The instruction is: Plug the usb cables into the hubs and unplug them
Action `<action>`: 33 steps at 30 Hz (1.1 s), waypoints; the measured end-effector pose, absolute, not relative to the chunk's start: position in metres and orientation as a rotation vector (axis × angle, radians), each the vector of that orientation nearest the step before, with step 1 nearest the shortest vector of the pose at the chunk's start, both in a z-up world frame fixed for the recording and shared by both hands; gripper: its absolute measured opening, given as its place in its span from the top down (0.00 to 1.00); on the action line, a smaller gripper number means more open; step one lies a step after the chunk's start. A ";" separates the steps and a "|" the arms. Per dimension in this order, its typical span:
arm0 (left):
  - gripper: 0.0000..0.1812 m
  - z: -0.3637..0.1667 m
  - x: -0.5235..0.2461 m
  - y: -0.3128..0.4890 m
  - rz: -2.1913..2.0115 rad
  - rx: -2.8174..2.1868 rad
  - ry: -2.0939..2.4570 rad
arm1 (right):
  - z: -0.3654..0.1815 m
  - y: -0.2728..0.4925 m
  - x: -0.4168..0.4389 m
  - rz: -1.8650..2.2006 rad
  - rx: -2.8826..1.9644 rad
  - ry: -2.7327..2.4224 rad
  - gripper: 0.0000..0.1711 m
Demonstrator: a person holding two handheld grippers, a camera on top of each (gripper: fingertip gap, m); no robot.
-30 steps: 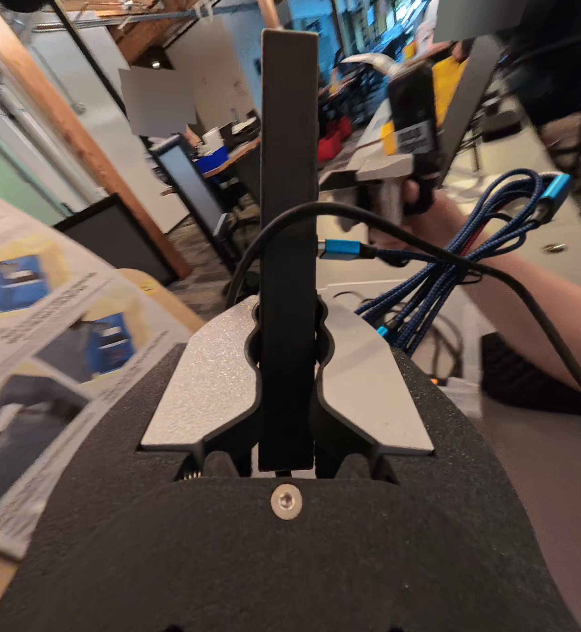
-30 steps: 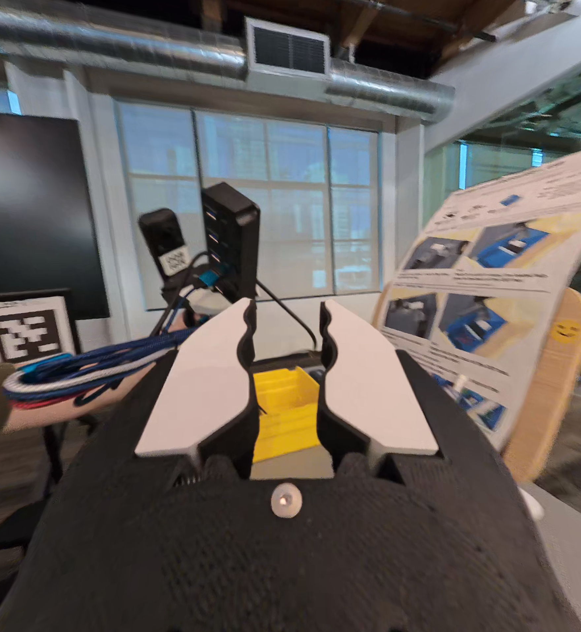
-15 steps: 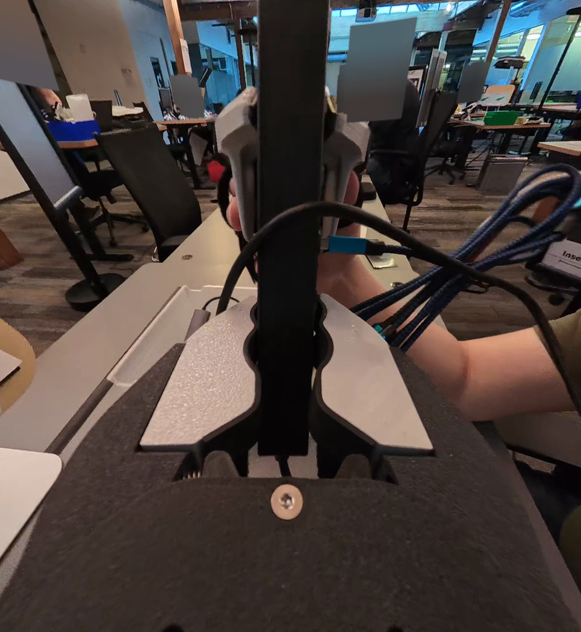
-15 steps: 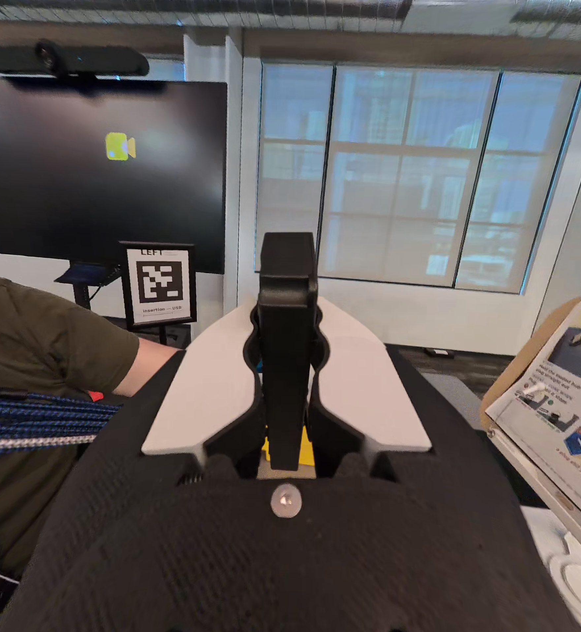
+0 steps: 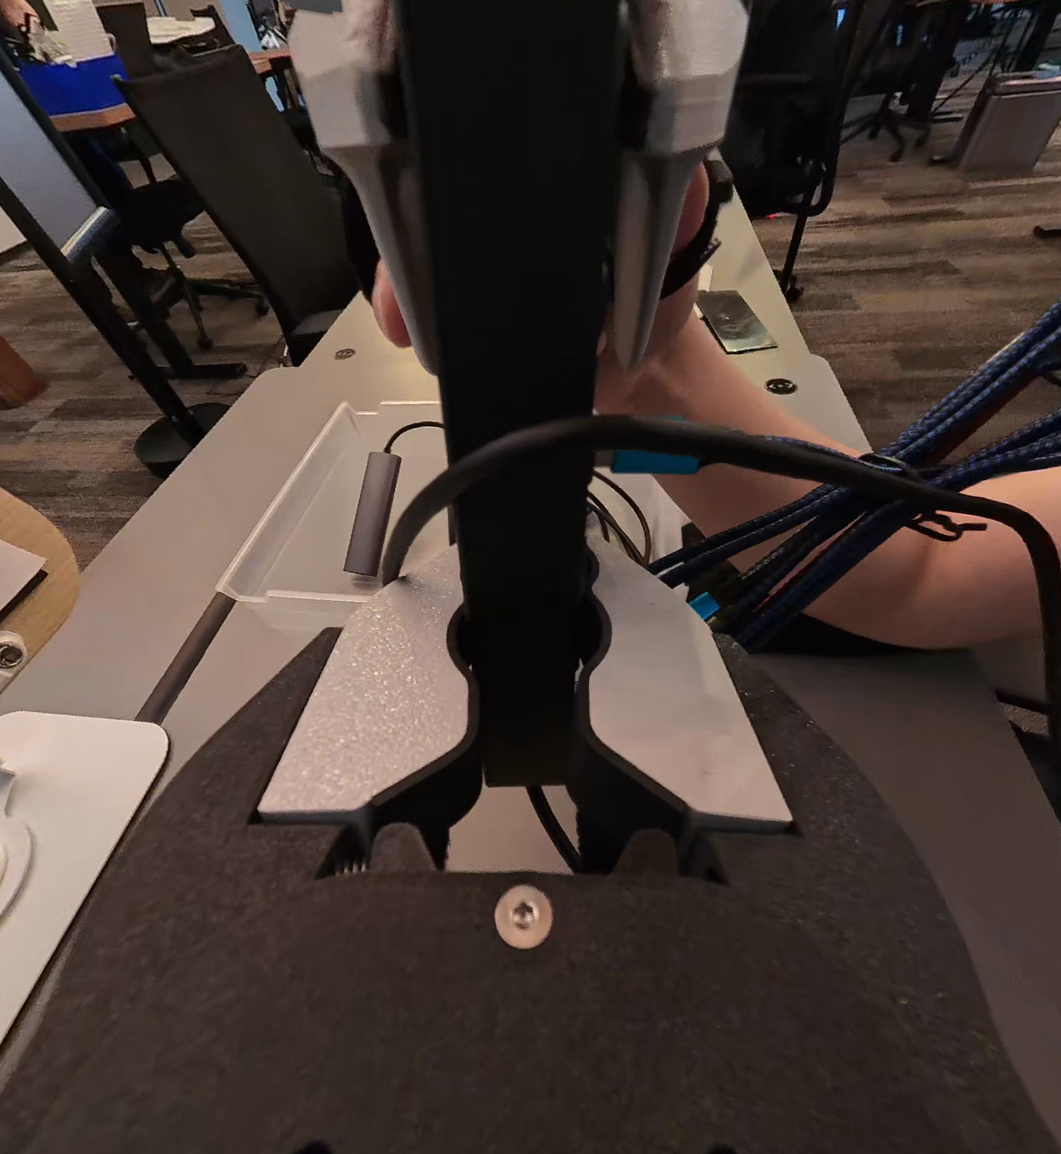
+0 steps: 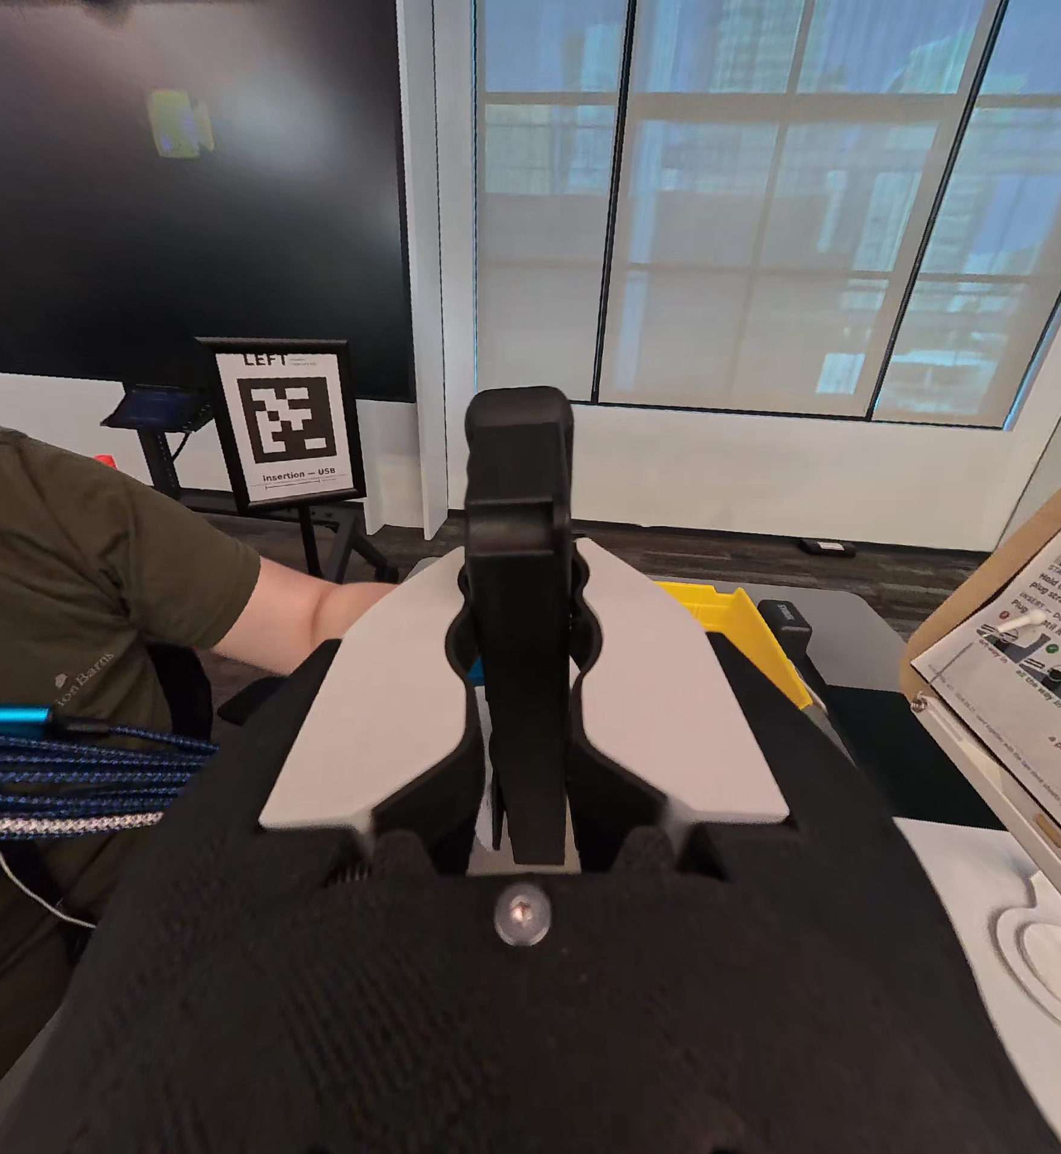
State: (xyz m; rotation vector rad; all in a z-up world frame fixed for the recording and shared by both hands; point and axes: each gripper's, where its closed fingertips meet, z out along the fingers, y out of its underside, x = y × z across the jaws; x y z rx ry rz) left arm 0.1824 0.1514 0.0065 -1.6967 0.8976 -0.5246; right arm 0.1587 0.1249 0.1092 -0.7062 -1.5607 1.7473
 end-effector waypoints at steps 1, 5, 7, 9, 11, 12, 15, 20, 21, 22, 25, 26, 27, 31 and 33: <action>0.85 0.006 0.183 0.153 -0.531 -1.692 0.881 | 0.109 0.127 0.159 1.753 -0.712 -1.556 0.83; 0.85 0.007 0.184 0.161 -0.540 -1.633 0.835 | 0.115 0.134 0.155 1.738 -0.727 -1.470 0.80; 0.85 0.006 0.179 0.168 -0.499 -1.588 0.814 | 0.120 0.145 0.154 1.703 -0.765 -1.390 0.72; 0.85 0.004 0.167 0.176 -0.421 -1.565 0.766 | 0.122 0.162 0.159 1.630 -0.827 -1.339 0.69; 0.85 0.004 0.154 0.181 -0.383 -1.534 0.700 | 0.127 0.188 0.169 1.511 -0.921 -1.229 0.70; 0.85 0.005 0.148 0.182 -0.379 -1.507 0.663 | 0.129 0.203 0.175 1.427 -0.967 -1.166 0.72; 0.85 0.009 0.127 0.192 -0.289 -1.492 0.586 | 0.133 0.231 0.195 1.183 -1.083 -1.049 0.74; 0.84 0.023 0.101 0.196 -0.152 -1.447 0.478 | 0.165 0.183 0.222 1.064 -1.126 -0.991 0.81; 0.84 0.024 0.098 0.196 -0.163 -1.443 0.456 | 0.174 0.165 0.221 1.067 -1.072 -0.986 0.86; 0.85 0.025 0.095 0.196 -0.173 -1.440 0.432 | 0.178 0.151 0.217 1.052 -1.032 -0.991 0.90; 0.84 0.022 0.087 0.199 -0.181 -1.446 0.375 | 0.161 0.136 0.187 0.862 -1.080 -1.077 0.88; 0.84 0.021 0.083 0.201 -0.162 -1.447 0.364 | 0.151 0.136 0.176 0.790 -1.115 -1.107 0.86; 0.85 0.020 0.080 0.202 -0.141 -1.451 0.358 | 0.143 0.135 0.166 0.745 -1.139 -1.126 0.85; 0.85 0.017 0.074 0.203 -0.055 -1.446 0.369 | 0.118 0.132 0.137 0.693 -1.185 -1.229 0.85; 0.85 0.018 0.076 0.202 -0.062 -1.428 0.395 | 0.109 0.146 0.137 0.655 -1.228 -1.243 0.85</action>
